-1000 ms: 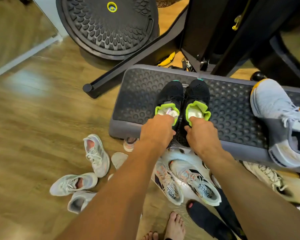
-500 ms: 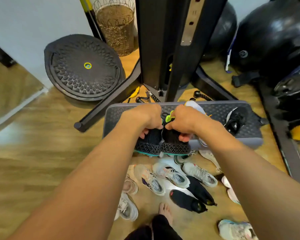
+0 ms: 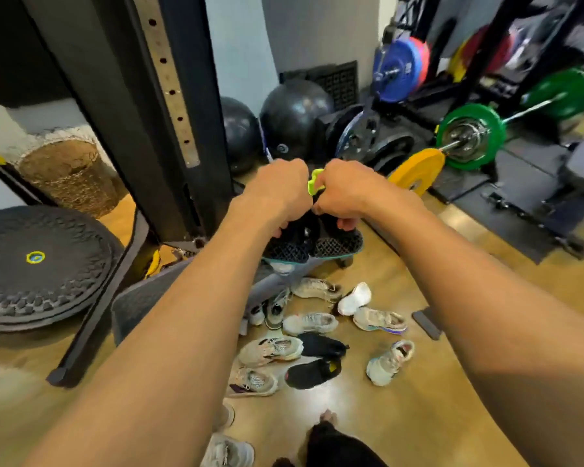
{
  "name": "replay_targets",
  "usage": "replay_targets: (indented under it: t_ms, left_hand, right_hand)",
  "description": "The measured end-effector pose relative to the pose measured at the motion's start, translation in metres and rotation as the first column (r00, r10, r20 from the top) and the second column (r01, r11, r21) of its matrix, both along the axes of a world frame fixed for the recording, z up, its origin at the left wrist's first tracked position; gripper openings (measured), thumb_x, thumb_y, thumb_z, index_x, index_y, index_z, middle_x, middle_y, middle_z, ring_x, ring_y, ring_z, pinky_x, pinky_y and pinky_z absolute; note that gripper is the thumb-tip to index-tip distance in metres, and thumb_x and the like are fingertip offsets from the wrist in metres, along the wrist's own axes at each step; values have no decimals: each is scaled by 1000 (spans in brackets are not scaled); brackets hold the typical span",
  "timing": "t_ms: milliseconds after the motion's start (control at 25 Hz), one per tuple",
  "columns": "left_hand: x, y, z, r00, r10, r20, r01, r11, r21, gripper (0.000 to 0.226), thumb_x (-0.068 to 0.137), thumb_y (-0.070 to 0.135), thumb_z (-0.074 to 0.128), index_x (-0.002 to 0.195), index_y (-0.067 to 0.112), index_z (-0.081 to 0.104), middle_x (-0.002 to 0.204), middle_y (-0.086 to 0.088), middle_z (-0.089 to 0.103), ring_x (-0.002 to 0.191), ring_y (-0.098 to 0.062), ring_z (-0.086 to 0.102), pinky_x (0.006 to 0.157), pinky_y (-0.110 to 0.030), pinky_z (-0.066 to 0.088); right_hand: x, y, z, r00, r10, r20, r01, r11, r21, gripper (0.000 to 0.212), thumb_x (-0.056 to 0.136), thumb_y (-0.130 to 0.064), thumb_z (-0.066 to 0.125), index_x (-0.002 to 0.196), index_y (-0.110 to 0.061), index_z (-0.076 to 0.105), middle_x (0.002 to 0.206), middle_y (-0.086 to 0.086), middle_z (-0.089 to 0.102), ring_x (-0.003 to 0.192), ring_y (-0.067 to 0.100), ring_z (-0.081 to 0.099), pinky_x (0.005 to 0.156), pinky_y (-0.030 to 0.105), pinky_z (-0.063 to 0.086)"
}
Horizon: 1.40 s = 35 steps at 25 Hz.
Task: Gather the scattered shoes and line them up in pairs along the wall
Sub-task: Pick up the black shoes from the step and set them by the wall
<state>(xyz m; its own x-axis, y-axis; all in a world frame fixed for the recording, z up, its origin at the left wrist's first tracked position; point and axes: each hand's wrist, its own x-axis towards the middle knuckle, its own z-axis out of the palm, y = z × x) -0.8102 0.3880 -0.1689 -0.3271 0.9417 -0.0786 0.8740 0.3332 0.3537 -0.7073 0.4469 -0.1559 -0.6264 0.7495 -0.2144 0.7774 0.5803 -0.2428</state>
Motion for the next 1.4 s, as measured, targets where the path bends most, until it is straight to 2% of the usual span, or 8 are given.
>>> replay_targets:
  t_ms: [120, 240, 440, 560, 800, 920, 1120, 1400]
  left_hand:
    - [89, 17, 52, 977, -209, -47, 212, 975, 63, 11, 84, 17, 57, 81, 7, 53, 60, -9, 48, 57, -33, 60, 59, -46, 59]
    - [186, 32, 84, 926, -363, -107, 373, 922, 107, 16, 86, 19, 56, 78, 9, 47, 72, -15, 56, 70, -39, 61, 67, -47, 58]
    - [397, 36, 112, 801, -552, -231, 593, 785, 178, 24, 88, 28, 59, 98, 8, 54, 109, -20, 60, 99, -42, 58, 71, -42, 44]
    - [522, 30, 107, 713, -669, -209, 699, 701, 140, 24, 89, 30, 59, 99, 8, 55, 110, -20, 59, 100, -41, 57, 70, -42, 42]
    - [750, 4, 98, 482, -869, -108, 876, 476, 76, 39, 89, 22, 59, 60, 11, 36, 77, -22, 57, 70, -42, 53, 55, -36, 38]
    - [861, -5, 93, 308, -941, -136, 951, 306, 41, 40, 87, 22, 61, 56, 11, 37, 77, -25, 59, 72, -40, 56, 53, -32, 36]
    - [1051, -17, 76, 39, -995, -96, 998, 43, -45, 32, 85, 24, 62, 58, 12, 49, 59, -6, 50, 64, -31, 58, 52, -33, 45]
    - [1293, -40, 76, -272, -961, -46, 962, -270, -44, 38, 88, 24, 61, 58, 13, 40, 65, -18, 52, 54, -29, 50, 55, -35, 44]
  right_hand:
    - [101, -4, 50, 989, -149, -21, 151, 984, 96, 22, 85, -31, 61, 80, -10, 55, 58, 5, 61, 43, 16, 57, 59, 31, 56]
    - [206, -10, 86, 949, -309, -65, 315, 939, 140, 23, 86, -30, 60, 90, -8, 63, 55, 5, 61, 45, 21, 63, 61, 36, 59]
    - [419, -42, 107, 826, -543, -152, 564, 804, 188, 18, 89, -22, 55, 94, -10, 68, 63, 9, 64, 51, 25, 65, 59, 39, 60]
    - [542, -70, 105, 742, -656, -137, 669, 713, 209, 21, 86, -18, 55, 98, -12, 71, 61, 6, 62, 59, 27, 65, 66, 40, 59]
    - [759, -126, 94, 469, -867, -169, 883, 458, 104, 21, 83, -16, 58, 98, -6, 70, 60, 9, 63, 54, 27, 68, 56, 41, 60]
    - [857, -156, 80, 326, -922, -209, 945, 324, 45, 20, 85, -18, 57, 96, -9, 71, 56, 8, 61, 46, 25, 64, 52, 39, 59]
    - [1016, -198, 57, 72, -978, -197, 997, 75, -11, 14, 84, -16, 54, 86, -13, 67, 46, 4, 56, 33, 17, 55, 46, 28, 53]
    - [1216, -236, 64, -240, -958, -155, 969, -245, 14, 12, 83, -16, 53, 83, -9, 63, 54, 8, 63, 35, 19, 59, 43, 24, 51]
